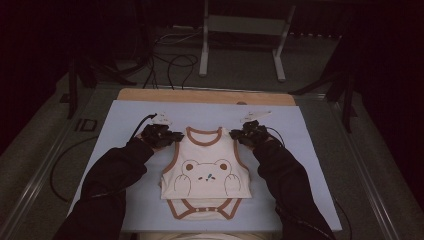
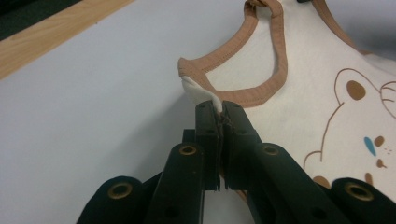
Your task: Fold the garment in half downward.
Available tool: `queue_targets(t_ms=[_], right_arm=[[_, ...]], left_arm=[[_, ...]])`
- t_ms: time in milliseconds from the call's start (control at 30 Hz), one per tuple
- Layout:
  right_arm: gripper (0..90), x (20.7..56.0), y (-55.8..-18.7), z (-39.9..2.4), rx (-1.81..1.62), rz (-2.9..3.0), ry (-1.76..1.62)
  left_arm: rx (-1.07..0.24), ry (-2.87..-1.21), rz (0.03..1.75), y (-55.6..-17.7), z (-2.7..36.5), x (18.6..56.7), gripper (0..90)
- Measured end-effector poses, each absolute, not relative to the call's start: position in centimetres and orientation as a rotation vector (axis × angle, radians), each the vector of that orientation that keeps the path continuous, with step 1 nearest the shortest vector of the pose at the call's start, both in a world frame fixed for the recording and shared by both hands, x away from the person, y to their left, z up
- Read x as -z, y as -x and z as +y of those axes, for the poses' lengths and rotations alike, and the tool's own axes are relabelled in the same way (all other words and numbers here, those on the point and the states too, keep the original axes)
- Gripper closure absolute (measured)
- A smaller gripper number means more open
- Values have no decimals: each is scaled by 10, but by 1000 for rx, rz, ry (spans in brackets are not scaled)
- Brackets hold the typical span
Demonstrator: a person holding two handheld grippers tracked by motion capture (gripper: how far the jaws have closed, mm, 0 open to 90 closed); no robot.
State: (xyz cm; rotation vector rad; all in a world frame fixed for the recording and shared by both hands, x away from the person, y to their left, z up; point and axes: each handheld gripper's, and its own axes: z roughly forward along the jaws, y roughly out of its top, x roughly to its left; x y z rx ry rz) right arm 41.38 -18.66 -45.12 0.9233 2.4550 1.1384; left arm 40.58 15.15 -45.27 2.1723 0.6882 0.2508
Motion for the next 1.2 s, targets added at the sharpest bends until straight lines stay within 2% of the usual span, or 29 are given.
queue_targets(t_ms=[567, 1200], right_arm=[[830, 427, -425, -187, -1158, 2407, -917], [830, 384, -443, -180, -1180, 2292, -885]], left_arm=[[-300, -2146, 665, -411, 152, 424, 874], [-436, -2106, 639, -422, 153, 375, 874]])
